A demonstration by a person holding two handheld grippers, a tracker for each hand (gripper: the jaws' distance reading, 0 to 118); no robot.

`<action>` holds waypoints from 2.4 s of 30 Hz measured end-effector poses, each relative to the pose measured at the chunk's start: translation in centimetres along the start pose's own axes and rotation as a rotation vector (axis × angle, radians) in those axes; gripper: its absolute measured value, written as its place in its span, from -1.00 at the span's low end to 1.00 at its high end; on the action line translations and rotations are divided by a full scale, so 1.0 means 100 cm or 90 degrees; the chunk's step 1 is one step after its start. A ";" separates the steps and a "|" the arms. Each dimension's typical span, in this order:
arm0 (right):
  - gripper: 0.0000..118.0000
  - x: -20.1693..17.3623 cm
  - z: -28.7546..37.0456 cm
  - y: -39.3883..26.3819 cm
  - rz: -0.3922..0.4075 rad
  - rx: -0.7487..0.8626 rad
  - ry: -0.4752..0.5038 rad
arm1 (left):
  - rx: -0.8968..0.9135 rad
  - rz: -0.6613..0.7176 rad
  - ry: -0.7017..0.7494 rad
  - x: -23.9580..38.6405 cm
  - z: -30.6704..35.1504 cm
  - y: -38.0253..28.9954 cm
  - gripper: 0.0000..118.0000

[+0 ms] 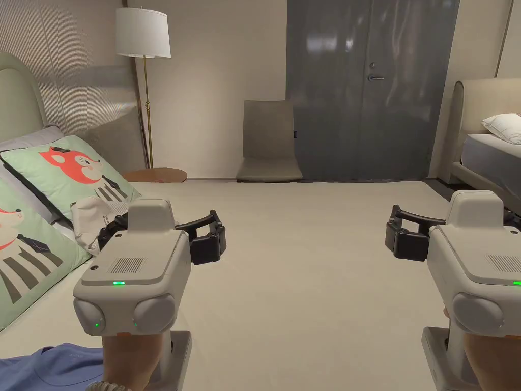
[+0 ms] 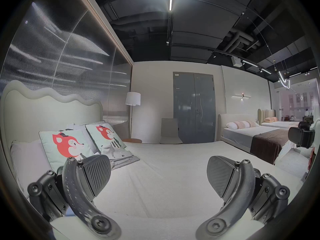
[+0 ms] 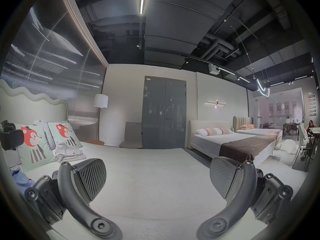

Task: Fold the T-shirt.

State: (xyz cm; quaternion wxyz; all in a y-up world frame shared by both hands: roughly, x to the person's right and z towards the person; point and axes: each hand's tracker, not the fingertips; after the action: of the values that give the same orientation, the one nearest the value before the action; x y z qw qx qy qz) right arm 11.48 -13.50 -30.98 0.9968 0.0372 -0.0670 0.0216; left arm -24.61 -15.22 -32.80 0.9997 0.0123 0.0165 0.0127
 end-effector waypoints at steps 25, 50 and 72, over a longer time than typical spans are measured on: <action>1.00 0.002 0.001 -0.006 -0.002 -0.004 -0.001 | -0.003 -0.002 0.001 0.000 0.002 -0.004 0.88; 1.00 0.002 0.003 -0.008 0.004 -0.002 0.000 | -0.001 -0.007 -0.003 0.004 0.004 -0.005 0.88; -0.99 0.006 0.008 -0.003 -0.008 -0.004 -0.010 | 0.008 -0.012 -0.019 0.011 0.011 -0.002 -1.00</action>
State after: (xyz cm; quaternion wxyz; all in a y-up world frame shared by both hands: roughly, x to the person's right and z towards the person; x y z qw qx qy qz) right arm 12.04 -13.87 -30.17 0.9965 0.0345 -0.0745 0.0144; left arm -23.49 -15.38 -31.69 0.9998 0.0188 0.0018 0.0028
